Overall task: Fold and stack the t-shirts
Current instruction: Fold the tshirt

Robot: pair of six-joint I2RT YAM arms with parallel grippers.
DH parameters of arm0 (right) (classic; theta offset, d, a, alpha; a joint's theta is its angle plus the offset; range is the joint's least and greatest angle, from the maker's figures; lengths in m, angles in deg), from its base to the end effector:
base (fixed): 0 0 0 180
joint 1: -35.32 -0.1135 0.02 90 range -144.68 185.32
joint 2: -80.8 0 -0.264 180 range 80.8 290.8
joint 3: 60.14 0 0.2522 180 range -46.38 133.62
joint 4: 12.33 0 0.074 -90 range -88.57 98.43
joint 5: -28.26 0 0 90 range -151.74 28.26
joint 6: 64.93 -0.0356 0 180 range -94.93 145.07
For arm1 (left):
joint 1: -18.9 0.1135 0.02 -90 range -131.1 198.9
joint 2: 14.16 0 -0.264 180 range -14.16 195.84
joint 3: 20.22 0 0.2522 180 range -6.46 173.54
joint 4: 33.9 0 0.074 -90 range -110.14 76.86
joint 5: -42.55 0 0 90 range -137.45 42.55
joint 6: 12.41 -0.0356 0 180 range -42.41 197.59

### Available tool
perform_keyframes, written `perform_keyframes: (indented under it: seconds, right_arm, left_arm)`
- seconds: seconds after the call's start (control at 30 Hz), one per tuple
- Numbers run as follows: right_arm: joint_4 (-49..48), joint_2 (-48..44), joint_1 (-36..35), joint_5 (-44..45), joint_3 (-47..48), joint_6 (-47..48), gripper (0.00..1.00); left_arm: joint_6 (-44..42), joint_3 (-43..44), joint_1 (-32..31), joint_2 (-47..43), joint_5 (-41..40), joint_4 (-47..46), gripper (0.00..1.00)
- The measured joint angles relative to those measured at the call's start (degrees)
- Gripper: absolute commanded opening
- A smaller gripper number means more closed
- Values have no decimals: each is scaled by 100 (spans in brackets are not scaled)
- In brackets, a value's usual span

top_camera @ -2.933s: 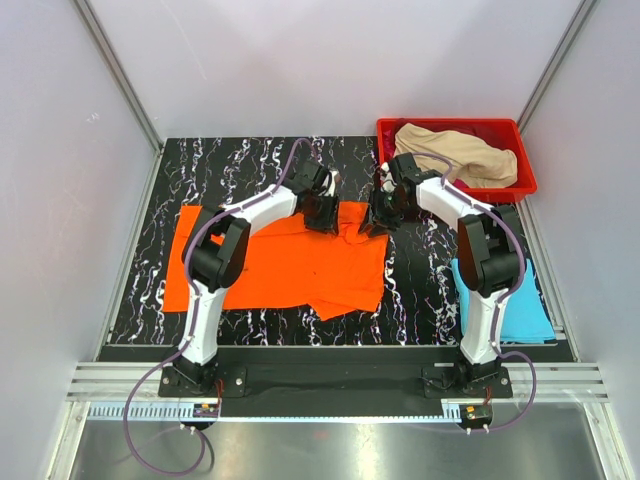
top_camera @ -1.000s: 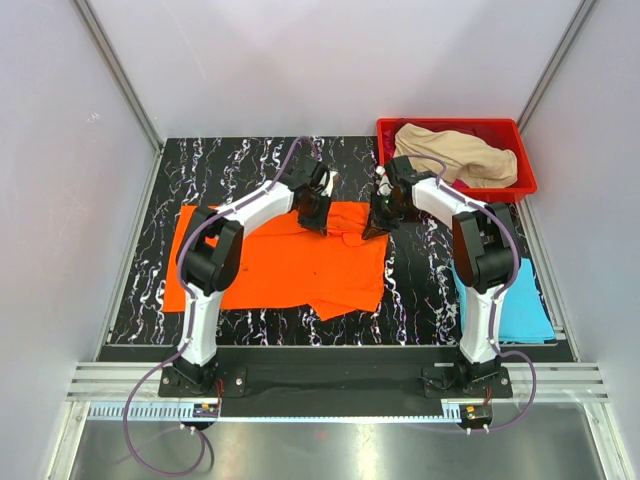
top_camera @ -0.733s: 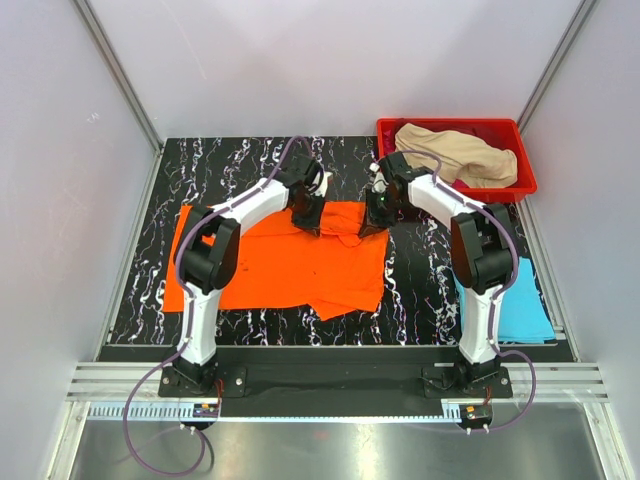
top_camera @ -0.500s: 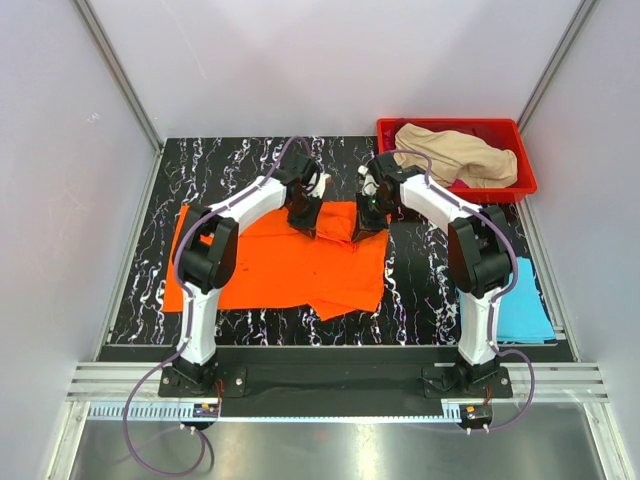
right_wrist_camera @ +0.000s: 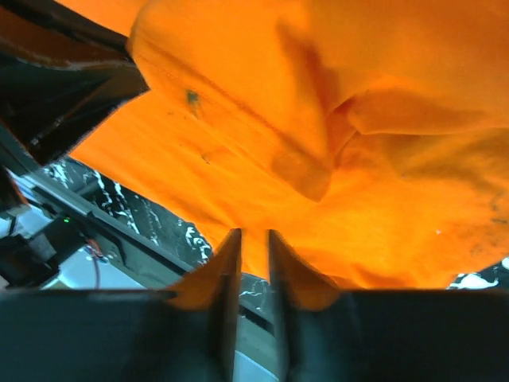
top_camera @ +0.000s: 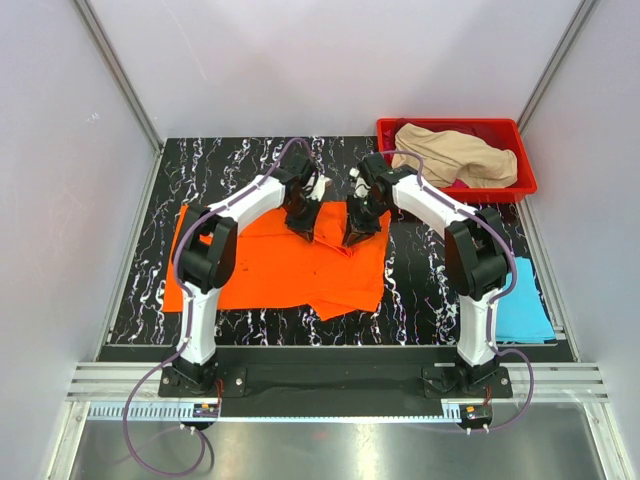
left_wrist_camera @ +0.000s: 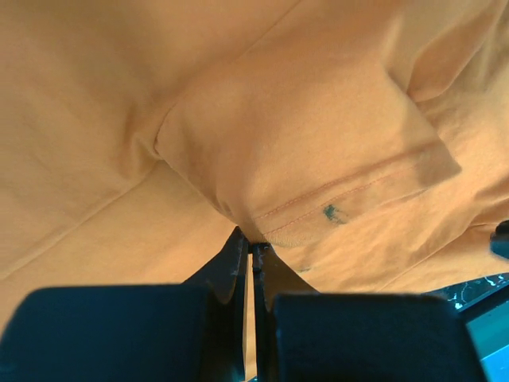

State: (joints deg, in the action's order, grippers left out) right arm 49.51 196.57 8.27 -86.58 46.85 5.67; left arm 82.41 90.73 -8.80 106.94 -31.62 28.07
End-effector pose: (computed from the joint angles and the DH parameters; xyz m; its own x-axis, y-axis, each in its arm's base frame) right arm 0.3666 0.2040 0.2125 -0.9708 -0.1572 -0.1814 -0.2273 0.8450 0.4840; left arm 0.3832 -0.2121 0.1921 -0.8835 0.3725 -0.2841 0.4487 0.8472 -0.2845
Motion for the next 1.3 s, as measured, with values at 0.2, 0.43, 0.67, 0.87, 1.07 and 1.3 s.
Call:
perform_keyframes:
  seconds: [0.2,0.43,0.67,0.87,1.07,1.3]
  right_arm:
    - [-57,-20,-9,11,-118,-125,38]
    - [-332,-151,732,-7,-424,-575,47]
    - [-553,-151,1202,363,-415,-793,49]
    - [-894,-146,1176,472,-413,-955,49]
    - [-1023,-138,1244,485,-413,-953,50]
    - [-1075,-133,1255,485,-422,-940,50]
  left_arm:
    - [-140,-2,90,0,-308,214,32]
    - [125,-352,179,-584,-201,179,49]
    - [1320,-1473,-278,-1939,717,-1464,52]
    - [2085,-1696,-1040,-1526,638,-2223,50]
    - [2437,-1810,-1379,-1329,-63,-2208,53]
    - [2723,-1773,-1379,-1167,-614,-2085,56]
